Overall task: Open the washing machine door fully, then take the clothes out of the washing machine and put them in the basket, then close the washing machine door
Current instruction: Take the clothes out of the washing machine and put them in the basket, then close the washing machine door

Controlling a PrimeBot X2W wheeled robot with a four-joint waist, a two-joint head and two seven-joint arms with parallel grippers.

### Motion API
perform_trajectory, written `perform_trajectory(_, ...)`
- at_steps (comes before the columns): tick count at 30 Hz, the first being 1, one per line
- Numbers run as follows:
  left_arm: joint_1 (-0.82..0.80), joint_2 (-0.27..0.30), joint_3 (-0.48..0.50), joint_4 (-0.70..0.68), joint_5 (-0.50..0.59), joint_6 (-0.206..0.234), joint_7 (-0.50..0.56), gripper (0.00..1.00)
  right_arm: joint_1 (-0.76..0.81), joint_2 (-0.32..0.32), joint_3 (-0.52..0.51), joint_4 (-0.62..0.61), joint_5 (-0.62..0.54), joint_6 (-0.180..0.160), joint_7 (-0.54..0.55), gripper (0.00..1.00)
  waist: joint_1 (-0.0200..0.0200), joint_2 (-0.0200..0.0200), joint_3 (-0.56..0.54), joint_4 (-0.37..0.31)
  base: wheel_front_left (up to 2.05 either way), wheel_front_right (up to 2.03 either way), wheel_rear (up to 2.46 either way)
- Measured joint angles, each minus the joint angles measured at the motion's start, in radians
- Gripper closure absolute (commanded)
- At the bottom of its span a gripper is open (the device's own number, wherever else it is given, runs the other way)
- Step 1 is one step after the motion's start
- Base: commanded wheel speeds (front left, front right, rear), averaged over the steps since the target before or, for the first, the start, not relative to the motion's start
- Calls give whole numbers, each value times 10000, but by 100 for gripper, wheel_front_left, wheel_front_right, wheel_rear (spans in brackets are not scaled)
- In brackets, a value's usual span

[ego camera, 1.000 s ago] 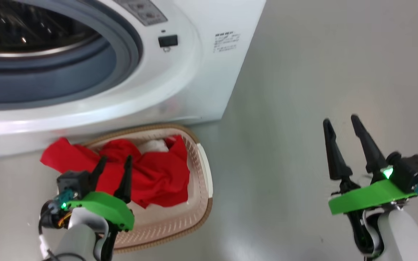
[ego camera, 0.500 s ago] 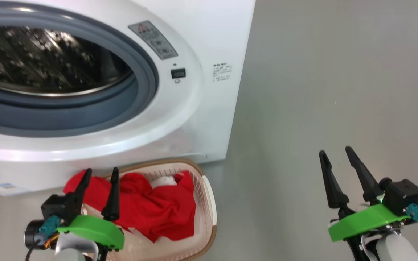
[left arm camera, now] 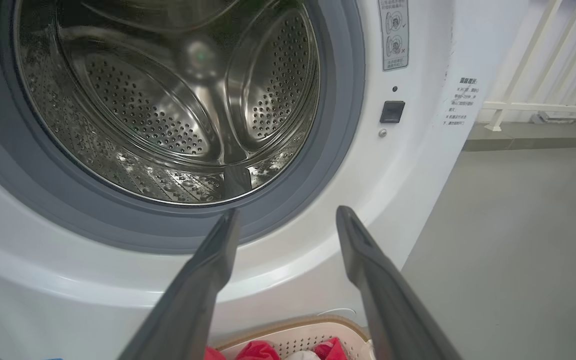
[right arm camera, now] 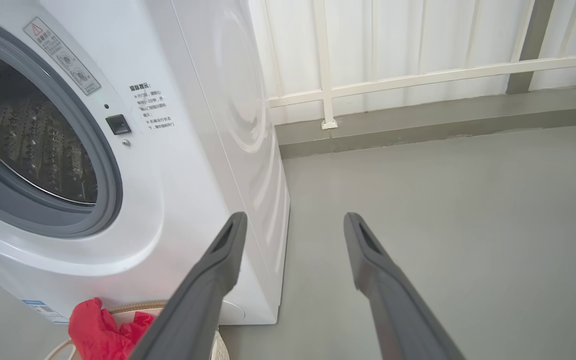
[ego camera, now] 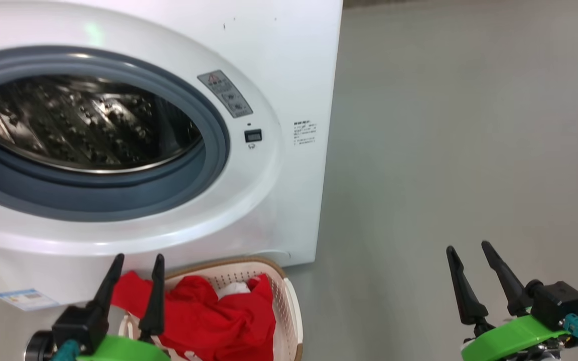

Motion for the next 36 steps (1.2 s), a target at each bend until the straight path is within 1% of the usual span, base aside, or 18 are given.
perform_trajectory(6,800,6,90,-857,288,0,0,0,418,-19,-8,-65,13,-2,0,0,0,0,-536,-44,0,0,0)
perform_trajectory(14,1718,10,295,-1555,437,0,0,0,871,-33,-236,-169,13,-2,0,0,0,0,-734,-69,0,0,0)
perform_trajectory(36,1896,23,318,-1718,389,15,0,0,869,-8,-328,-268,13,-2,0,0,0,0,-596,32,0,0,0)
